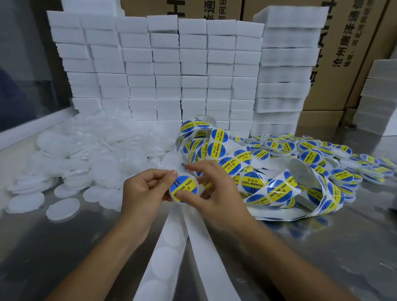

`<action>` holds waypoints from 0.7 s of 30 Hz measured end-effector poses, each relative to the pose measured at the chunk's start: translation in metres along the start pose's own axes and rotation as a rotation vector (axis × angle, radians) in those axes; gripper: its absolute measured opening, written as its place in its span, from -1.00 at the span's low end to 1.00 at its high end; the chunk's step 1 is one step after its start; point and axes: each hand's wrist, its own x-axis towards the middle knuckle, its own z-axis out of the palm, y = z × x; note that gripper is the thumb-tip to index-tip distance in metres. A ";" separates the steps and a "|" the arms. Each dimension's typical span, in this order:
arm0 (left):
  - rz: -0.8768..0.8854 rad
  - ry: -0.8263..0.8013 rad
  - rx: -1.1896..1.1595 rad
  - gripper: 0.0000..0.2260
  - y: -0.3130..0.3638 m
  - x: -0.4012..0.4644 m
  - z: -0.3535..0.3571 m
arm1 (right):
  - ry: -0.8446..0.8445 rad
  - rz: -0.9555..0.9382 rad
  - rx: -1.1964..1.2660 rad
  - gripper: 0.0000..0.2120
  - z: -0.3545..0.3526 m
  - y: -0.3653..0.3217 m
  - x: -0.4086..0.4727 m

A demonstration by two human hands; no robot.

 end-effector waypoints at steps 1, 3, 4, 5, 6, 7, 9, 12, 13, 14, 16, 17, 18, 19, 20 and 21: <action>-0.002 0.012 -0.012 -0.97 0.000 0.000 0.000 | -0.023 -0.054 -0.047 -0.48 0.000 -0.001 -0.001; -0.004 0.027 -0.028 -0.96 0.001 0.000 0.000 | -0.064 -0.113 -0.109 -0.39 0.000 -0.002 -0.001; -0.004 0.027 -0.027 -0.95 0.001 0.000 0.000 | -0.070 -0.114 -0.145 -0.38 0.000 -0.002 -0.001; -0.006 0.023 -0.025 -0.93 0.002 0.000 0.000 | -0.064 -0.115 -0.168 -0.39 -0.001 -0.002 -0.001; -0.010 0.017 -0.024 -0.92 0.002 0.001 0.000 | -0.050 -0.120 -0.172 -0.42 -0.002 -0.002 0.000; -0.012 0.011 -0.019 -0.91 0.001 0.001 0.000 | -0.032 -0.127 -0.167 -0.47 -0.002 -0.001 -0.001; 0.001 0.018 0.045 -0.86 -0.002 0.003 0.000 | 0.023 -0.137 -0.147 -0.60 -0.004 -0.001 -0.001; 0.088 0.033 0.332 -0.92 -0.013 0.005 0.000 | 0.175 -0.122 -0.098 -0.75 -0.018 0.001 0.008; 0.102 0.015 0.445 -0.83 -0.017 0.004 0.001 | 0.227 -0.102 -0.086 -0.79 -0.027 0.002 0.013; 0.093 -0.017 0.520 -0.73 -0.021 0.003 0.001 | 0.279 -0.070 -0.083 -0.83 -0.038 0.005 0.019; 0.048 -0.098 0.613 -0.57 -0.028 0.000 0.002 | 0.365 0.045 -0.135 -0.85 -0.062 0.013 0.035; 0.033 -0.131 0.642 -0.50 -0.031 -0.001 0.004 | 0.382 0.113 -0.195 -0.83 -0.075 0.019 0.044; 0.027 -0.145 0.662 -0.45 -0.034 -0.001 0.005 | 0.377 0.171 -0.273 -0.81 -0.088 0.025 0.053; 0.032 -0.151 0.681 -0.42 -0.035 -0.002 0.006 | 0.356 0.221 -0.361 -0.79 -0.101 0.032 0.062; 0.049 -0.157 0.707 -0.41 -0.035 -0.002 0.006 | 0.325 0.266 -0.453 -0.78 -0.112 0.038 0.070; 0.069 -0.162 0.744 -0.42 -0.035 -0.002 0.007 | 0.287 0.307 -0.542 -0.77 -0.123 0.045 0.077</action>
